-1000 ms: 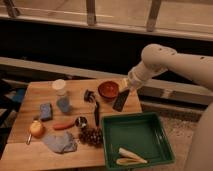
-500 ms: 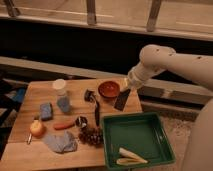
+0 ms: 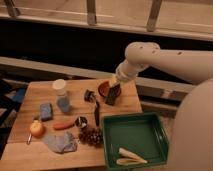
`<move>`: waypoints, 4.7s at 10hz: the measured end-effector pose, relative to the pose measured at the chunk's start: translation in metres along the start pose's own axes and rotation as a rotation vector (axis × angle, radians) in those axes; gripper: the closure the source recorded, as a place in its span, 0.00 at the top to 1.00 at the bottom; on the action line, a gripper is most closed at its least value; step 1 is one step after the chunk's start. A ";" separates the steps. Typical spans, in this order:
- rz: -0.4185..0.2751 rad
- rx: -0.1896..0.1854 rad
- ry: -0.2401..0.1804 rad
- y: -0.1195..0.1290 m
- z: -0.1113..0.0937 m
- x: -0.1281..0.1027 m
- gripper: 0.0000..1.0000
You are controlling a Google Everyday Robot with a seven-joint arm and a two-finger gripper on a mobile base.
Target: Place eraser in plastic cup
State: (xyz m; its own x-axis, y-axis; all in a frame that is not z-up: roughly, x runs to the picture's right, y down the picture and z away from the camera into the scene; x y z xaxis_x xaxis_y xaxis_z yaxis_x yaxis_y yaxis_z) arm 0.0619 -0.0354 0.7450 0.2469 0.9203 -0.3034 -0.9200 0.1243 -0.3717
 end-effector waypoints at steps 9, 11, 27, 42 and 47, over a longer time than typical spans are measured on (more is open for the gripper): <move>-0.314 -0.376 -0.043 0.150 0.055 -0.083 0.00; -0.347 -0.444 -0.054 0.162 0.054 -0.088 0.00; -0.586 -0.401 -0.094 0.248 0.149 -0.111 0.00; -0.505 -0.391 -0.065 0.223 0.194 -0.089 0.31; -0.477 -0.405 -0.054 0.226 0.200 -0.075 0.74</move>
State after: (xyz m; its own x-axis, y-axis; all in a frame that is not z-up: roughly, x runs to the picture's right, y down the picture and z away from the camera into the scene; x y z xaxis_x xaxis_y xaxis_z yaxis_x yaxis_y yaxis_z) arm -0.2258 -0.0018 0.8595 0.5766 0.8168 0.0192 -0.5211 0.3857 -0.7614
